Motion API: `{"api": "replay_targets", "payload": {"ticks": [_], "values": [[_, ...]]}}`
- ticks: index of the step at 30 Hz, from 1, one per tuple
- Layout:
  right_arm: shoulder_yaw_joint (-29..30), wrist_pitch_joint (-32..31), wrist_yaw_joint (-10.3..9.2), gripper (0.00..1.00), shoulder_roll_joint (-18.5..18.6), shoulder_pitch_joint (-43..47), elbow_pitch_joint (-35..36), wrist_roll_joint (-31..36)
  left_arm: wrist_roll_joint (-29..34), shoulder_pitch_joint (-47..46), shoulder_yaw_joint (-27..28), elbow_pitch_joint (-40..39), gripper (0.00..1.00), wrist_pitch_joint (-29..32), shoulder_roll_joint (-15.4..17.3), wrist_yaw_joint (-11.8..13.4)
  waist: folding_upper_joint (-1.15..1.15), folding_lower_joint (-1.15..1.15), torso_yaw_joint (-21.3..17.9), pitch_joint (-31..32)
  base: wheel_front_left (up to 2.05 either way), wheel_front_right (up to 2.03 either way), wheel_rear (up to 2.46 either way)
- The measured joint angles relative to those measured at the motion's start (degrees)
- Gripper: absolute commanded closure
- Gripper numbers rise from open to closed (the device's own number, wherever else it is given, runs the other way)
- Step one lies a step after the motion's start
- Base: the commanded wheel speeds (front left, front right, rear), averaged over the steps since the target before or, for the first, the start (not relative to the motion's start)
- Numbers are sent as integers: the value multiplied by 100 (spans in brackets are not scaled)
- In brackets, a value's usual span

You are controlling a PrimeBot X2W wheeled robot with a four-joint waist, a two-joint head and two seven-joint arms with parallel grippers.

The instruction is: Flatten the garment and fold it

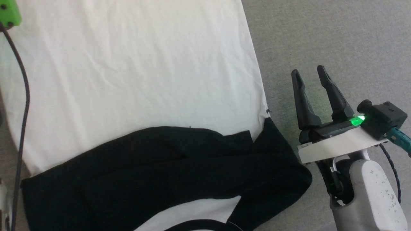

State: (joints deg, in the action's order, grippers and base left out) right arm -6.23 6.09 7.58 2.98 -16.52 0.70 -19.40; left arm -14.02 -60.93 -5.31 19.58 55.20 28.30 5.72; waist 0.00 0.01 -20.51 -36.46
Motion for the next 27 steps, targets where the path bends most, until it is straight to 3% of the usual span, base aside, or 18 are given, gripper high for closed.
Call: {"api": "replay_targets", "payload": {"ticks": [8, 9, 10, 11, 16, 21, 27], "values": [[-127, 49, 0, 0, 2, -46, -132, -86, 498, 4, -124, -550, 0, 458, 412, 261, 0, 0, -249, -354, 0, 0, 0], [-138, 49, 0, 0, 1, -61, -140, -86, 497, 5, -119, -594, 60, 471, 419, 276, 0, 0, -257, -380, 0, 0, 0], [-148, 48, 0, 0, 2, -86, -147, -86, 495, 7, -119, -657, 91, 471, 426, 276, 0, 0, -263, -407, 0, 0, 0], [-156, 48, 0, 0, 2, -119, -151, -82, 492, 14, -121, -711, 100, 471, 434, 274, 0, 0, -262, -432, 0, 0, 0], [-138, -34, 0, 0, 2, -477, -87, 140, 387, 68, -129, -867, 100, 470, 412, 257, 0, 0, -191, -475, 0, 0, 0], [31, -415, 0, 0, 0, -1624, -74, 417, 318, 74, -191, -925, 100, 377, 349, 229, 0, 0, -69, -480, 0, 0, 0], [176, -1332, 0, 0, 5, -3466, -1126, 455, 187, 19, -315, -953, 100, 115, 187, 131, 0, 0, 149, -530, 0, 0, 0]]}}
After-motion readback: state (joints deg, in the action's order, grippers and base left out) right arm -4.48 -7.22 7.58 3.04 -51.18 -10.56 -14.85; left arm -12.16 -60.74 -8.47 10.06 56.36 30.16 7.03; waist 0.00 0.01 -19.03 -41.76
